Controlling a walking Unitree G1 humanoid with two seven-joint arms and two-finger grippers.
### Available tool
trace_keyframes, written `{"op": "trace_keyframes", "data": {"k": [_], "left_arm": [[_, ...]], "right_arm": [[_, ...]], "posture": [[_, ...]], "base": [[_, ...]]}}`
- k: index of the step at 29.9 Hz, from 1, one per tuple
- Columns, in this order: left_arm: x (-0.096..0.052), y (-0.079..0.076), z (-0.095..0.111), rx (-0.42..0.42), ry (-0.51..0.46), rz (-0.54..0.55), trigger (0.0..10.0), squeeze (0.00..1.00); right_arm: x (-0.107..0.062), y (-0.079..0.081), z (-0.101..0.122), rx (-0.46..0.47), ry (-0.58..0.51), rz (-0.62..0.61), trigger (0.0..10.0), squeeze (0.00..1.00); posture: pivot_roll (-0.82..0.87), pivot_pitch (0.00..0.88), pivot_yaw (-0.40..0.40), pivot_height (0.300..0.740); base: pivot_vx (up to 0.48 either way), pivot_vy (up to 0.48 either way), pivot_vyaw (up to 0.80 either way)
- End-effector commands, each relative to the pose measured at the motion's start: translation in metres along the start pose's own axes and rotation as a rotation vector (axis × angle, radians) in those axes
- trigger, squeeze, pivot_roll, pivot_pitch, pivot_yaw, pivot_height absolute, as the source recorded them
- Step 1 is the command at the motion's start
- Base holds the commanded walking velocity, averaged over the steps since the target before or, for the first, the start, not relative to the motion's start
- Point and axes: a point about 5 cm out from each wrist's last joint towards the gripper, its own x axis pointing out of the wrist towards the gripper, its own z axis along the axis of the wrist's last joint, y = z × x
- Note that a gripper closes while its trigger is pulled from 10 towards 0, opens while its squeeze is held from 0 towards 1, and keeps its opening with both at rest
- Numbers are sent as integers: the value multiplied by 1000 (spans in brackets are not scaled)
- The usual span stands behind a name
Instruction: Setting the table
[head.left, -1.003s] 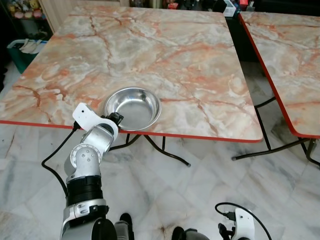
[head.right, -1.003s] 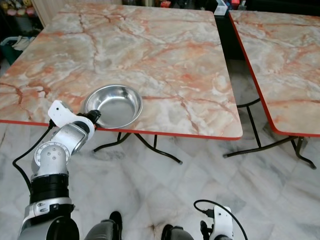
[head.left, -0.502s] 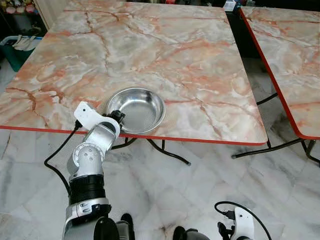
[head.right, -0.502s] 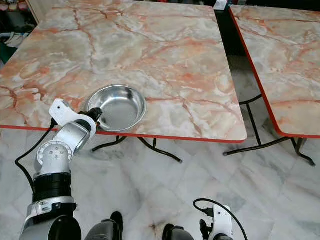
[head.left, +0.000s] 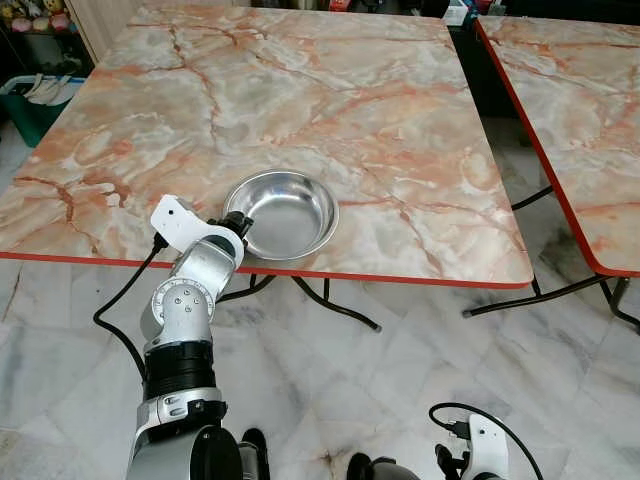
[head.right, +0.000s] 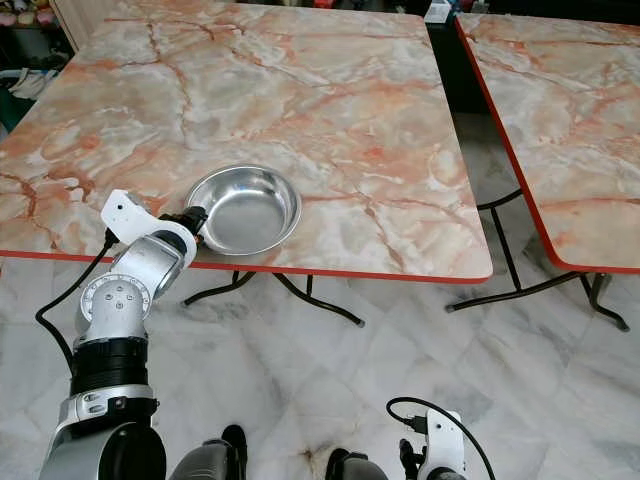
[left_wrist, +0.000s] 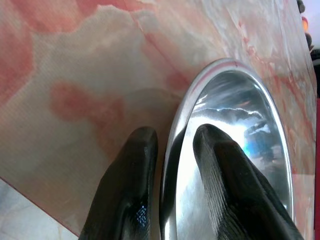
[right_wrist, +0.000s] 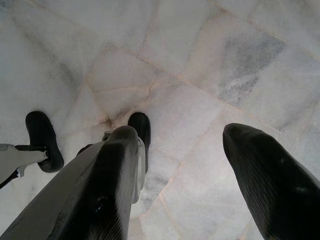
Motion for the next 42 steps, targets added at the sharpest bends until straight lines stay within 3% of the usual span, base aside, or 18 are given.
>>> {"op": "trace_keyframes", "data": {"k": [1,15,23,30,34,39,40,41,42], "left_arm": [[1,-4,1,6,-8,-4,10000,0],[12,-13,4,6,-37,-24,10000,0],[12,-6,12,109,-105,16,10000,0],[5,0,30,218,-236,21,10000,0],[-2,-2,38,177,-277,-31,10000,0],[-18,-5,60,137,-416,-116,10000,0],[-25,0,73,183,-497,-106,10000,0],[-25,0,73,183,-497,-106,10000,0],[-34,15,93,318,-625,-13,10000,0]], "right_arm": [[-2,-2,-9,9,27,-8,10000,0],[-2,-2,-9,11,27,-8,10000,0],[-2,-1,-9,14,28,-7,10000,0],[-2,-1,-9,15,27,-8,10000,0],[-2,-1,-9,15,27,-8,10000,0],[-2,-1,-9,20,24,-10,10000,0],[-2,-1,-9,21,23,-11,10000,0],[-2,-1,-9,21,23,-11,10000,0],[-2,-1,-9,24,22,-13,10000,0]], "posture": [[-9,200,-37,740],[-15,201,-38,740],[-9,202,-38,740],[-7,201,-39,740],[-3,202,-39,740],[-3,200,-37,740],[-3,200,-37,740],[-3,200,-37,740],[2,199,-36,740]], "base": [[0,0,0],[0,0,0],[0,0,0],[0,0,0],[0,0,0],[0,0,0],[0,0,0],[0,0,0],[0,0,0]]}}
